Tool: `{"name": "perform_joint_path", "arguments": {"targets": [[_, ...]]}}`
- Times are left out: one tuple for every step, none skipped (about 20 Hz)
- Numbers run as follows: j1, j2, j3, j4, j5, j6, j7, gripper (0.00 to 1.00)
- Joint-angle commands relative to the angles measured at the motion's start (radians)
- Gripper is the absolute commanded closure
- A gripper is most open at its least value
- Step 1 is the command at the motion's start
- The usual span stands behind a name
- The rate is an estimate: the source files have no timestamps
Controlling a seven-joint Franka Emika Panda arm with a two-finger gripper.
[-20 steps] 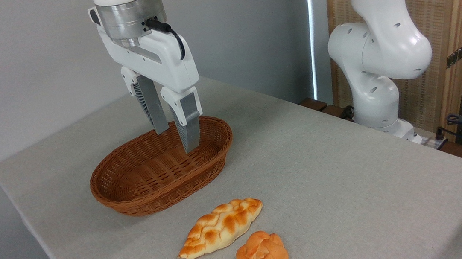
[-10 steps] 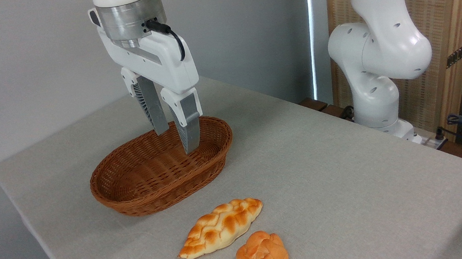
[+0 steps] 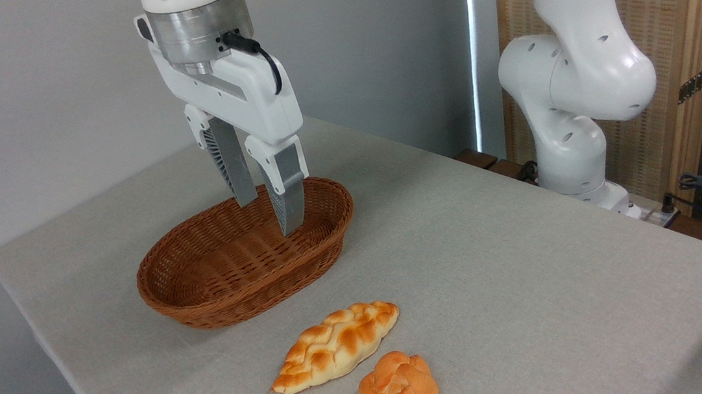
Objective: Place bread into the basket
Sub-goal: 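Move the open gripper over the braided bread roll and lower it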
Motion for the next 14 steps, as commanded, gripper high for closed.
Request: {"name": "perform_joint_path", "arguments": {"targets": [[0.002,-0.062,0.005,-0.101,0.008,0.078,0.017,0.0],[0.002,-0.078,0.005,-0.128,0.006,0.1,0.017,0.0],[0.005,-0.09,0.005,-0.161,0.008,0.124,0.017,0.0],[0.007,-0.101,0.005,-0.191,0.006,0.155,0.017,0.0],[0.007,-0.108,0.005,-0.224,0.006,0.183,0.017,0.0],[0.007,-0.116,0.005,-0.247,0.008,0.206,0.017,0.0],[0.008,-0.119,0.007,-0.264,0.008,0.221,0.017,0.0],[0.008,-0.119,0.007,-0.279,0.008,0.223,0.018,0.0],[0.016,-0.121,0.007,-0.3,0.008,0.223,0.018,0.0],[0.019,-0.125,0.007,-0.32,0.009,0.224,0.018,0.0],[0.019,-0.128,0.007,-0.33,0.009,0.226,0.02,0.0],[0.02,-0.13,0.007,-0.349,0.026,0.226,0.021,0.0],[0.022,-0.13,0.007,-0.377,0.063,0.229,0.03,0.0],[0.023,-0.13,0.007,-0.409,0.104,0.25,0.041,0.0]]}}
